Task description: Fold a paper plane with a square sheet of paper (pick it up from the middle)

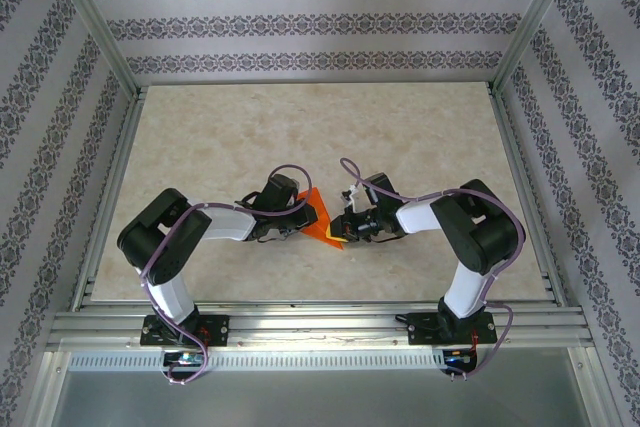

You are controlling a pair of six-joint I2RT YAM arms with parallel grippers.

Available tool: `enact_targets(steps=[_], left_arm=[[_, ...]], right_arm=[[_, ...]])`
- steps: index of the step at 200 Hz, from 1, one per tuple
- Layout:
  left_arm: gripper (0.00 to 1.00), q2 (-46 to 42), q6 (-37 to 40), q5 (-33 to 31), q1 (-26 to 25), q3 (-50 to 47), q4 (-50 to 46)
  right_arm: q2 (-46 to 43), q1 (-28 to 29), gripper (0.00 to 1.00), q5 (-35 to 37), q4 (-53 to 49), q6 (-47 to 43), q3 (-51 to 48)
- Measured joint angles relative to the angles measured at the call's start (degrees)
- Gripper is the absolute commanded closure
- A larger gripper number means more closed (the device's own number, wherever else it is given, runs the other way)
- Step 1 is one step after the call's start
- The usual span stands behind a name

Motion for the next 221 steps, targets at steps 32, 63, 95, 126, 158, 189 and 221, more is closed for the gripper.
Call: enact_targets(steps=[32, 63, 95, 126, 158, 189, 221], left_arm=[[0.88, 0.22, 0.04, -0.02, 0.0, 0.59, -1.05], [0.9, 0.35, 0.24, -0.04, 0.0, 0.96, -1.81], [0.9, 0.46, 0.28, -0.04, 0.0, 1.38, -2.43], [0.9, 0.55, 0.5, -0.02, 0.0, 1.7, -2.99], [0.9, 0.55, 0.98, -0.02, 0.0, 1.88, -3.23], [0.88, 0.55, 1.33, 0.22, 0.0, 2.01, -3.37], [0.85, 0.33, 1.57, 1.36, 0.0, 2.58, -3.26]], right_arm=[[-0.57, 0.04, 1.0, 0.2, -0.72, 0.33, 0.04], [-3.63, 0.44, 1.0, 1.77, -2.78, 2.78, 0.04], [-4.31, 2.12, 1.0, 4.2, -3.3, 4.63, 2.56], [-1.57, 3.67, 1.0, 7.06, -3.34, 5.84, 5.38], [0.72, 3.85, 1.0, 9.94, -4.87, 5.88, 5.6], [0.81, 3.76, 1.0, 9.55, -4.31, 5.66, 5.27], [1.01, 3.28, 1.0, 8.17, -3.08, 4.98, 4.74]])
